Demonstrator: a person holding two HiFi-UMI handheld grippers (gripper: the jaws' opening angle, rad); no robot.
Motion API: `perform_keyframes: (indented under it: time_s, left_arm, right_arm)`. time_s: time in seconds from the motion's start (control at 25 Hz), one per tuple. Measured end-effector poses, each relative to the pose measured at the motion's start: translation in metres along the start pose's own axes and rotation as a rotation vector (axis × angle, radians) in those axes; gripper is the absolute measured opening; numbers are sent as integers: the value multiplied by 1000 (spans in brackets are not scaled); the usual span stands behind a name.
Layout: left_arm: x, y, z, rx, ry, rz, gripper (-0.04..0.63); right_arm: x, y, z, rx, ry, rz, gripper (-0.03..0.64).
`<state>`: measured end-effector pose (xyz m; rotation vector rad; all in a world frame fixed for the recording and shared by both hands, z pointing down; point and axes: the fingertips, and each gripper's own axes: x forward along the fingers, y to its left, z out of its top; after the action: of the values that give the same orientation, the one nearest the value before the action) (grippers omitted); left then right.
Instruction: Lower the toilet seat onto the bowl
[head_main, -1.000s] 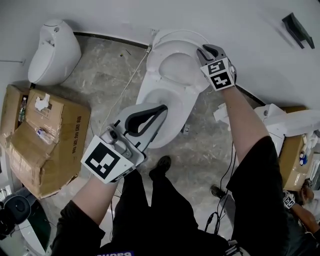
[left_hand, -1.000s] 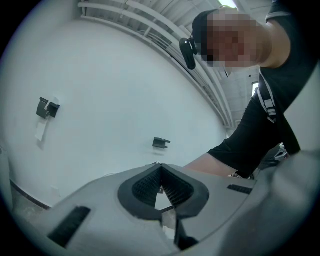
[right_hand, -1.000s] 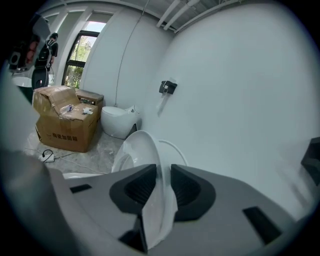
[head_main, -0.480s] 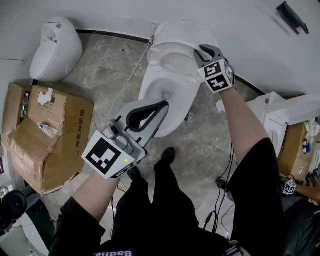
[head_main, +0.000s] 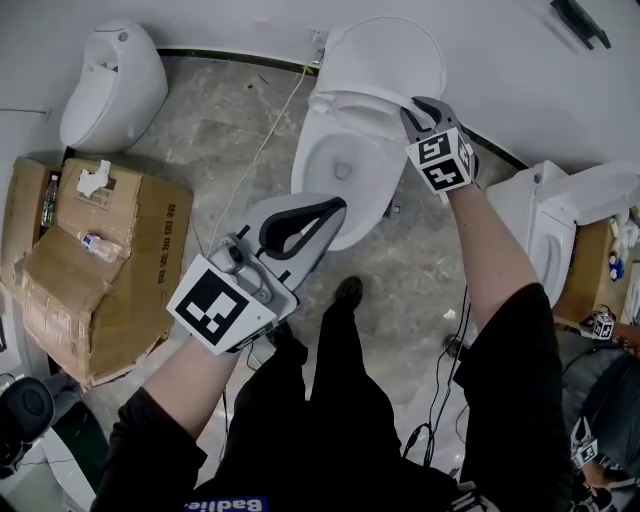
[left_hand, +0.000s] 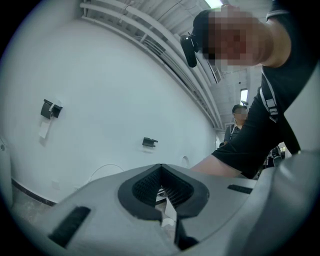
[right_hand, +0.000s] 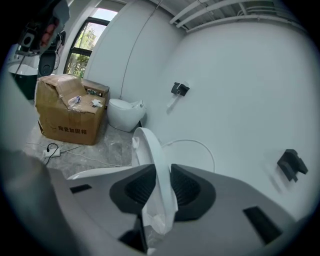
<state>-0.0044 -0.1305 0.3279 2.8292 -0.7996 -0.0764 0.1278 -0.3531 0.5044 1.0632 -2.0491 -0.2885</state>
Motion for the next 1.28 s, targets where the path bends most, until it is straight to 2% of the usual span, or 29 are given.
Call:
perform_keyframes:
  time_s: [0.28, 0.44, 0.76, 0.92, 1.08, 1.28]
  left_arm:
    - [-50, -23, -16, -10, 13, -44, 14]
    - [-60, -30, -22, -9, 30, -63, 15]
    - [-44, -57, -36, -12, 12, -28, 14]
    - [-36, -74, -50, -10, 19, 0, 14]
    - [-42, -90, -64, -56, 34, 16, 14]
    - [-61, -94, -85, -83, 39, 14, 15]
  right_arm:
    - [-24, 49, -9, 9, 61, -30, 101]
    - [-33, 77, -15, 0, 81, -25, 109]
    - [-47, 131, -34, -81, 44, 29, 117]
    - [-51, 147, -42, -85, 11, 35, 120]
    - [-54, 164, -47, -87, -6, 35, 124]
    - [-57, 204, -59, -113, 20, 50, 129]
